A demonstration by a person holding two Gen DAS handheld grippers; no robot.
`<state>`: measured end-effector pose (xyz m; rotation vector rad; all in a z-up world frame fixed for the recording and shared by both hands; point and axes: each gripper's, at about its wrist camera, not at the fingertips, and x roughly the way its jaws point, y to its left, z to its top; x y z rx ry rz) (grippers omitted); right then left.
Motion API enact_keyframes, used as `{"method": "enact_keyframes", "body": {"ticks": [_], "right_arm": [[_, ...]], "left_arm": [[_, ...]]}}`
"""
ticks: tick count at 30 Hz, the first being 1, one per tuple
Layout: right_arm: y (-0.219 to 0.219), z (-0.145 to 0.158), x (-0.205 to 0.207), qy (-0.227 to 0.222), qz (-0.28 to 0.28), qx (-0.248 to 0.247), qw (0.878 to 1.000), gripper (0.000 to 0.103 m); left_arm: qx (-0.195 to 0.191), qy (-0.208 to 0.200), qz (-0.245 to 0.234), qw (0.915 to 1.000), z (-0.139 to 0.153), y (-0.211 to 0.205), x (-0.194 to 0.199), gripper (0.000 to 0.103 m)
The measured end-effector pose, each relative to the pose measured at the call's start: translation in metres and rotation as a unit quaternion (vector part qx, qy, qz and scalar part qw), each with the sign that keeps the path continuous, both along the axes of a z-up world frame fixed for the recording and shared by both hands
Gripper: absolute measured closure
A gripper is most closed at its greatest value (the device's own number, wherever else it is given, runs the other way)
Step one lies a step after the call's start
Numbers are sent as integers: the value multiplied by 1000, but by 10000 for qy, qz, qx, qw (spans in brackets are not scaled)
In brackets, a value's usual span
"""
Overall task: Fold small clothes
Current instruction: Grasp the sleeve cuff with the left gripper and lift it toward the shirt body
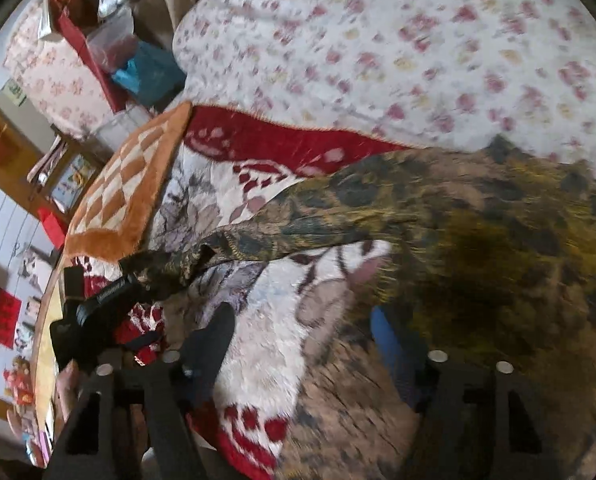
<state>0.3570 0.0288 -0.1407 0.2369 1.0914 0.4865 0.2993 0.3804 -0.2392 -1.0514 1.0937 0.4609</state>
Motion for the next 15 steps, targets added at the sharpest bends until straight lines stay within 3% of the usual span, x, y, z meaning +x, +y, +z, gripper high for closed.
{"method": "enact_keyframes", "body": {"ticks": [3, 4, 7, 9, 10, 12, 15], "right_arm": [[16, -11, 10, 120, 150, 50, 9998, 54], [21, -13, 12, 122, 191, 55, 9997, 54], [30, -17, 14, 125, 210, 66, 9997, 54], [33, -21, 13, 165, 185, 100, 9996, 54], [33, -21, 12, 166, 186, 102, 9996, 54], [30, -21, 10, 156, 145, 115, 9997, 58], [15, -16, 7, 127, 48, 227, 9996, 60]], "left_arm": [[303, -139, 187, 9993, 10, 13, -1, 17], [435, -95, 220, 9988, 11, 18, 2, 25], [327, 51, 216, 9992, 0, 32, 14, 29], [588, 119, 258, 9979, 8, 31, 16, 61], [691, 74, 109, 9975, 11, 28, 20, 99], [756, 4, 22, 9971, 19, 22, 19, 99], [1398, -422, -292, 9888, 54, -2, 14, 99]]}}
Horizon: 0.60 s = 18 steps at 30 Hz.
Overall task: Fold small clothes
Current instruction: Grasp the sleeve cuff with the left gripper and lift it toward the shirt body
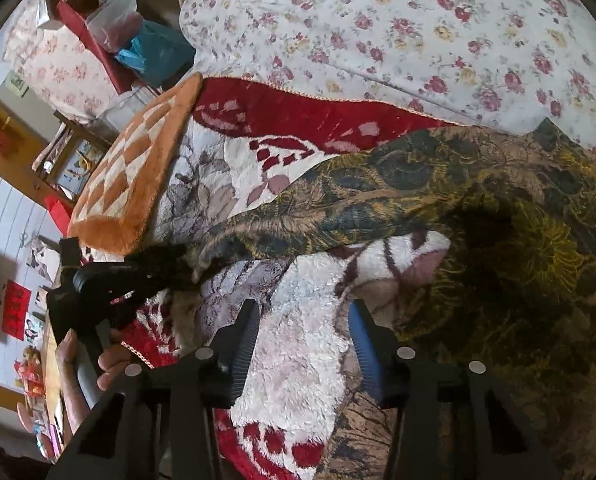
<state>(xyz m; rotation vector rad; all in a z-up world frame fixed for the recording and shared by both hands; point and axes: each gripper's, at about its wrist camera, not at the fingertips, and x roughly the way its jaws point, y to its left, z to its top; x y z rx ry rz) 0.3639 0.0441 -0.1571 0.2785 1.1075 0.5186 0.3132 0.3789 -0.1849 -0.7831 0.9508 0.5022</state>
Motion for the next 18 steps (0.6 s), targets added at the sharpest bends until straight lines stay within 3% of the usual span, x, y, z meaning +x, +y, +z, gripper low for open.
{"method": "enact_keyframes", "body": {"ticks": [3, 6, 9, 13, 16, 18], "right_arm": [[-21, 6, -5, -20, -134, 153, 9998, 60], [-57, 13, -15, -34, -339, 345, 9988, 60], [-109, 20, -32, -98, -619, 519, 9967, 60], [-174, 26, -54, -194, -1071, 611, 9922, 60], [-227, 32, -69, -208, -1418, 726, 9870, 60], [-262, 30, -78, -279, -1666, 822, 9822, 49]], "left_arm": [[793, -645, -621, 9928, 56, -45, -10, 99], [1042, -1282, -1332, 9772, 98, -86, -19, 99], [1341, -1905, -2262, 9458, 139, -146, -26, 99], [1555, -2392, -3705, 8839, 174, -242, -38, 99], [1678, -2600, -4478, 8389, 179, -314, -49, 99], [1577, -2469, -4934, 8190, 162, -361, -46, 99]]}}
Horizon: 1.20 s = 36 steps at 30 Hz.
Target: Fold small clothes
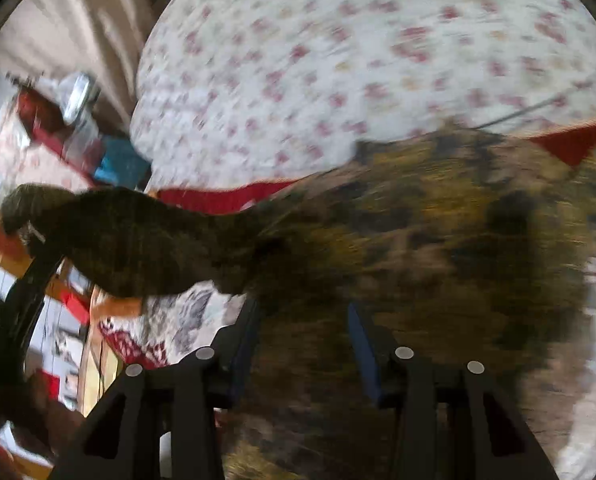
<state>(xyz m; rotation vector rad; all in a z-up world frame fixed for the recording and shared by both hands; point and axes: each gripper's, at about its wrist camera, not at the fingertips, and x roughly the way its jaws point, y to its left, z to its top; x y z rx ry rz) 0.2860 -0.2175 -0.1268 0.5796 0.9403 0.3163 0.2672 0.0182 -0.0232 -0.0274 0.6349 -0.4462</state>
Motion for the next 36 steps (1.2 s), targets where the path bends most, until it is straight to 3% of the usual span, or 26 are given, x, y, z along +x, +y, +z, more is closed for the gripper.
{"method": "enact_keyframes", "body": {"ticks": [1, 3, 4, 5, 8, 11, 13, 15, 18, 22, 25, 27, 29, 33, 36], "right_arm": [[-15, -3, -2, -19, -95, 103, 9999, 46], [-50, -20, -1, 22, -179, 639, 9978, 26], [-61, -26, 1, 50, -155, 917, 9957, 24], [-74, -41, 4, 151, -47, 1352, 9907, 23], [-90, -72, 7, 525, -87, 1583, 9860, 23], [-97, -97, 12, 895, -160, 2021, 9751, 23], [-95, -105, 13, 1098, -77, 2011, 9734, 23], [-91, -104, 10, 1203, -29, 1760, 9770, 23], [-82, -108, 8, 1523, 49, 1210, 9809, 23], [-70, -111, 4, 1634, 287, 947, 9816, 31], [-59, -103, -2, 1631, 425, 682, 9833, 45], [-50, -93, -5, 1593, 480, 246, 9858, 72], [-49, -79, -12, 1542, 431, 237, 9868, 88], [-51, -14, -58, 726, 293, -670, 9947, 88], [-44, -23, -93, 549, -69, -1563, 9862, 86]], "left_arm": [[66, 121, -149, 9998, -12, -17, -2, 99], [219, 427, -409, 9980, -44, -50, 4, 99], [401, 637, -534, 9957, -66, -66, 4, 99], [544, 808, -602, 9934, -81, -79, 4, 99], [912, 1140, -920, 9850, -118, -110, -1, 99], [1197, 1232, -1163, 9783, -134, -131, -15, 99], [1152, 1467, -1438, 9719, -140, -133, -22, 99], [927, 1868, -1671, 9636, -142, -124, -25, 98], [747, 2182, -1707, 9579, -145, -108, -36, 70], [37, 2361, -1229, 9639, -139, -65, -48, 53], [-521, 2670, -569, 9606, -138, -44, -30, 37], [-567, 2794, -252, 9582, -142, -44, -12, 37], [-483, 2938, -96, 9546, -142, -47, 0, 37], [-564, 2783, 102, 9588, -131, -40, 2, 37], [-498, 2834, 352, 9571, -147, -29, 5, 37]]}}
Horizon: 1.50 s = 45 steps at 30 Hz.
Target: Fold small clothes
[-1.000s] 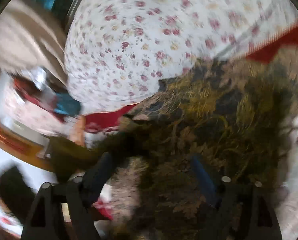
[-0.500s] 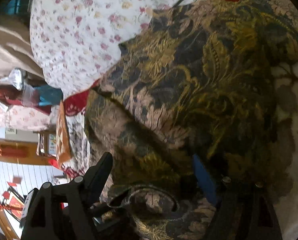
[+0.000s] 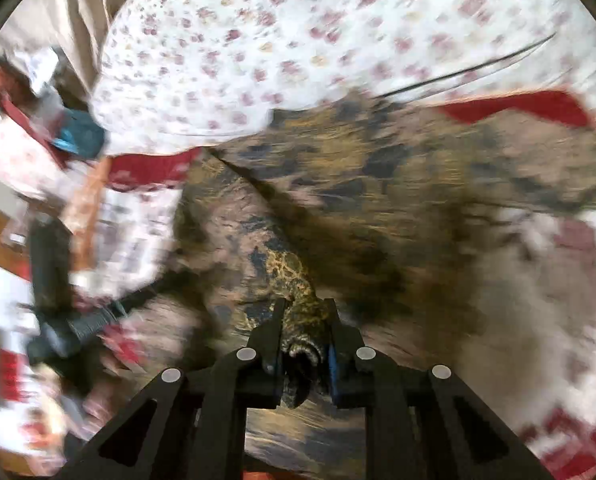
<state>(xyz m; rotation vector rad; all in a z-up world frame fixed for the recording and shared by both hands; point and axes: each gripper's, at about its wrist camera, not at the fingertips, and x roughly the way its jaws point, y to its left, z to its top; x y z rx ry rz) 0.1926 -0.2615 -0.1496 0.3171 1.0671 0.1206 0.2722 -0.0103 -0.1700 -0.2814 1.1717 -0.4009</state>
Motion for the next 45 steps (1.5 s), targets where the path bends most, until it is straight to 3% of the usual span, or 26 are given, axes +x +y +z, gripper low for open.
{"method": "enact_keyframes", "body": {"ticks": [1, 2, 3, 4, 6, 7, 9, 10, 11, 13, 15, 17, 19, 22, 24, 27, 30, 31, 33, 34, 35, 37, 39, 42, 43, 45], "right_arm": [[4, -11, -2, 79, 47, -59, 9999, 82], [13, -37, -1, 606, 285, -33, 9977, 70], [16, -52, 2, 920, 435, 11, 9948, 69], [18, -54, 0, 973, 473, -3, 9941, 69], [9, -32, -7, 589, 357, -116, 9976, 67], [5, -21, -10, 412, 314, -61, 9986, 60], [-13, -1, -20, -3, 148, 176, 9997, 10], [-24, 5, -20, -180, 70, 394, 9990, 10], [-32, 5, -18, -177, 20, 545, 9984, 10], [-35, -1, -6, -68, -91, 717, 9974, 21], [-40, -23, 6, 255, -210, 802, 9962, 46], [-43, -50, 11, 632, -328, 942, 9930, 61], [-49, -62, 9, 750, -324, 1164, 9898, 62], [-58, -56, 0, 617, -376, 1353, 9882, 61], [-66, -57, -3, 595, -594, 1417, 9863, 46], [-71, -73, -1, 828, -587, 1918, 9762, 41], [-68, -82, 0, 982, -542, 2199, 9691, 42], [-68, -83, 1, 1010, -531, 2183, 9692, 44], [-69, -86, 2, 1056, -587, 2182, 9684, 65], [-69, -87, 3, 1074, -588, 2216, 9674, 71], [-67, -86, 3, 1062, -540, 2191, 9684, 82], [-62, -75, -1, 927, -438, 1965, 9751, 88], [-59, -58, -8, 672, -335, 1770, 9813, 92], [-53, -38, -19, 386, -336, 1166, 9919, 93], [-48, -39, -18, 438, -403, 723, 9956, 93], [-39, -51, -11, 692, -293, 374, 9965, 93]], "left_arm": [[15, 81, 62, 9999, -6, 4, 3, 37], [-12, 166, 121, 9998, -11, 10, 5, 37], [-40, 239, 194, 9995, -13, 15, 7, 37], [-118, 225, 288, 9993, -10, 22, 9, 37], [-114, 61, 544, 9984, 3, 37, 13, 37], [-10, 5, 661, 9978, 8, 41, 15, 37], [167, -15, 773, 9969, 11, 46, 23, 37], [304, 89, 796, 9963, 9, 45, 31, 37], [354, 194, 839, 9957, 5, 46, 38, 37], [396, 353, 908, 9945, -6, 45, 50, 37], [319, 578, 907, 9937, -22, 44, 55, 43], [132, 688, 747, 9947, -29, 40, 47, 50], [-5, 779, 512, 9956, -31, 25, 32, 50], [-200, 679, 20, 9975, -19, -6, 4, 50], [-295, 593, -468, 9967, -10, -34, -13, 50], [-45, 640, -970, 9932, -12, -73, -22, 50], [217, 723, -1085, 9912, -24, -97, -27, 50], [219, 770, -1103, 9907, -28, -102, -27, 50], [155, 850, -1091, 9903, -35, -109, -29, 65], [399, 735, -1094, 9905, -37, -115, -31, 81], [565, 671, -1076, 9903, -39, -116, -33, 91], [358, 765, -1011, 9913, -36, -107, -33, 99], [132, 633, -966, 9932, -21, -93, -41, 99], [362, 371, -943, 9942, -9, -87, -57, 99], [417, 455, -944, 9936, -15, -87, -60, 99], [449, 732, -1103, 9902, -37, -91, -61, 99]]}}
